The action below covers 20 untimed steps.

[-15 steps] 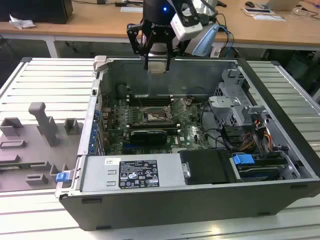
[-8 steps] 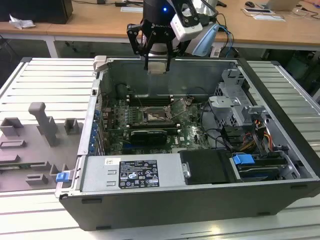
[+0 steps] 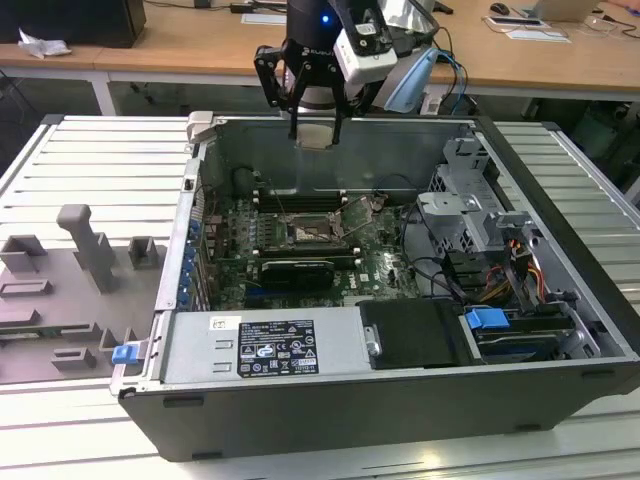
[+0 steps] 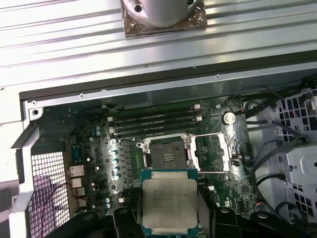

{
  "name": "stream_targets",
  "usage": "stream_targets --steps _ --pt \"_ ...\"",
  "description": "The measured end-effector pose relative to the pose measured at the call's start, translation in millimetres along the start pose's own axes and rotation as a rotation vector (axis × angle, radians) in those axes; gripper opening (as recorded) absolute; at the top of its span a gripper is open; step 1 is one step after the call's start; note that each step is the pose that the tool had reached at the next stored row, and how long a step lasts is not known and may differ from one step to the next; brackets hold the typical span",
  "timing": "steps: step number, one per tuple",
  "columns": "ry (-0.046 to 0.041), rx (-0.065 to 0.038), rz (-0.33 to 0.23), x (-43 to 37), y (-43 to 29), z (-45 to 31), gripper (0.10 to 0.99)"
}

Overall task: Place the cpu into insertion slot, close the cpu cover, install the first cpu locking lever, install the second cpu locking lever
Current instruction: 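Place the cpu into insertion slot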

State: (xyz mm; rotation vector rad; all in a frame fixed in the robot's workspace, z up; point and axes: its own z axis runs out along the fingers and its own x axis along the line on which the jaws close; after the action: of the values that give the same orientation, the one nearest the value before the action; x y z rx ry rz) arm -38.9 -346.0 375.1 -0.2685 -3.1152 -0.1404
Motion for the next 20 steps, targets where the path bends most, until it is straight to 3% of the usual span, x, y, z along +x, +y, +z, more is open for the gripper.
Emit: stream_targets --steps 7,20 --pt "-0.0076 -0.002 0.085 0.0 0.0 0.7 0.541" --pt "-0.0148 -0.003 0.166 0.0 -0.1 1.0 0.541"
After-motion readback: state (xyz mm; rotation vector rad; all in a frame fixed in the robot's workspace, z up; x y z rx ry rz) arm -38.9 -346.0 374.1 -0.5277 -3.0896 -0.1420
